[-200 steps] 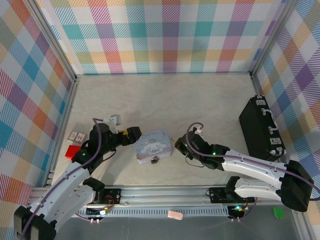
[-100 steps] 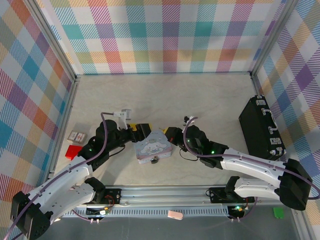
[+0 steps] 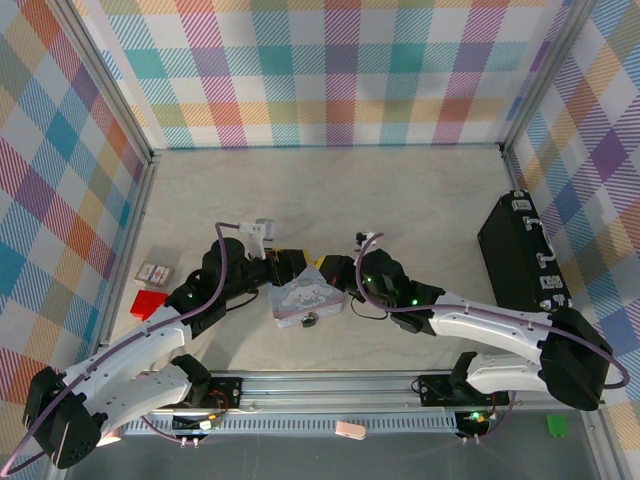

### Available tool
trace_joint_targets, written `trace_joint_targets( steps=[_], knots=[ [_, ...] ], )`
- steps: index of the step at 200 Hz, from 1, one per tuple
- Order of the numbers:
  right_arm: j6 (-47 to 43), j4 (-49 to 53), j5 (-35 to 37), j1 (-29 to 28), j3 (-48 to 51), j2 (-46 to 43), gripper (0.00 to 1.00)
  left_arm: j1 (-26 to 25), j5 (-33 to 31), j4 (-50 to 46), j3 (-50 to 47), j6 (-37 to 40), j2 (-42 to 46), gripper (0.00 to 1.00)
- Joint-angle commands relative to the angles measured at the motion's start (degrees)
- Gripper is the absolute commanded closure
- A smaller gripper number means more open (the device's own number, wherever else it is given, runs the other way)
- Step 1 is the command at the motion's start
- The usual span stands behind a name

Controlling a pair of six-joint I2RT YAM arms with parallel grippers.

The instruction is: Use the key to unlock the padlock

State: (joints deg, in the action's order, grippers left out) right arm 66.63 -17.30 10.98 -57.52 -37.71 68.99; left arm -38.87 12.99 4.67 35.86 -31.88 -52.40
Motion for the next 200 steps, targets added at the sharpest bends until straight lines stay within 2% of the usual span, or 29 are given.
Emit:
trace_joint_targets(
  steps=[1,72,200],
  knots=[
    [0.34,-4.40,-1.74,-0.23,-1.62,0.59,1.00,-0.50,1.23,0.24,2.44,1.64,-0.25,0.54],
    [0.76,-4.73,-1.07,-0.23,-1.75,1.15,1.00,-0.85,0.80,-1.38,2.53,2.08,-1.91,0.57],
    [1.70,-5.03,-1.32,-0.26,-2.69,2.20,1.00,-0.94,5.05,-1.03,2.64,3.21,-3.12,0.77]
  ],
)
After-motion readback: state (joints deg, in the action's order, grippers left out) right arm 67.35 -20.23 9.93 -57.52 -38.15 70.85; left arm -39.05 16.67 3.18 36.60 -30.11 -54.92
